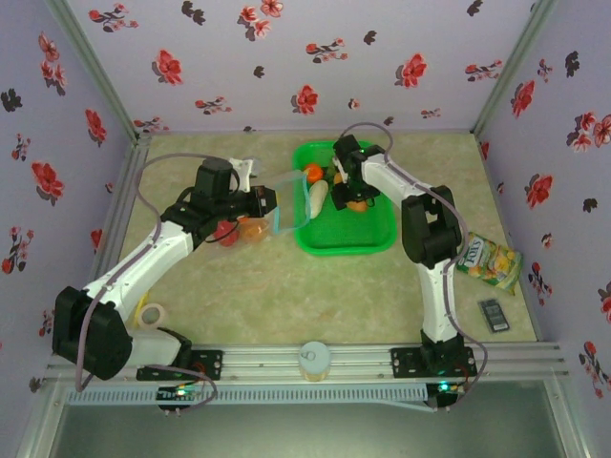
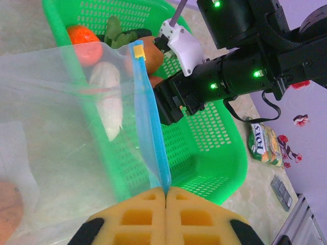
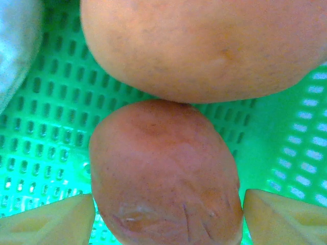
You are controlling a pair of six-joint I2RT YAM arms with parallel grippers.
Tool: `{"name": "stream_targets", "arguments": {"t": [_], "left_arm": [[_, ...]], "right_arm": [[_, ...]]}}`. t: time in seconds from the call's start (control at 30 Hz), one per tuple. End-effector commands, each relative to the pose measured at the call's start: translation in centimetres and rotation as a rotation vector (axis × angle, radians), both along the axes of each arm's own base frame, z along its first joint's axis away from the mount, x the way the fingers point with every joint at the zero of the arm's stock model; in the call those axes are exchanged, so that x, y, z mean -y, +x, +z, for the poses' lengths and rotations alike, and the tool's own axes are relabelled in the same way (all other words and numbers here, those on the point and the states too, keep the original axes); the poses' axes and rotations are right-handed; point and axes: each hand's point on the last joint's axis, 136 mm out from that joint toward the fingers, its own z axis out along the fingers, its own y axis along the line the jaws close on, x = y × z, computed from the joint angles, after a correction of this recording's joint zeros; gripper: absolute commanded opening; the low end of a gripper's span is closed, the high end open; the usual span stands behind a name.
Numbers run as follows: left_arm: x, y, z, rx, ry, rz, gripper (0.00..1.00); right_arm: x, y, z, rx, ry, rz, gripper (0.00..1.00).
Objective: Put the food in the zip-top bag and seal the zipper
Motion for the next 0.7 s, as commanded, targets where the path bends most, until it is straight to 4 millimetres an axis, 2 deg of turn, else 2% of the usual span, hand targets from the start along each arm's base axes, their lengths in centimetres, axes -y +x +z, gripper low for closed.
{"name": "stream_targets", "arguments": {"t": [0.0, 0.13, 0.5, 0.67], "left_arm": [[-0.3, 0.2, 0.5, 0.037, 0.011, -0.004, 0.00], [-0.1, 0.4, 0.5, 0.033, 0.007, -0.007, 0.00], [-0.2, 0.2, 0.6, 0.032, 0.005, -0.012, 0.00], [-0.1, 0.3, 0.5, 0.031, 0.005, -0.012, 0.00]], "right_arm": [[-0.3, -1.5, 0.5, -0.042, 0.063, -0.020, 0.76], [-0.8, -2.1, 0.7, -0.045, 0.112, -0.038, 0.77], [-0.9, -0.1, -0.4, -0.015, 0.106, -0.115, 0.79], [-1.2, 0.4, -0.7, 0.003, 0.126, -0.151, 0.77]]}}
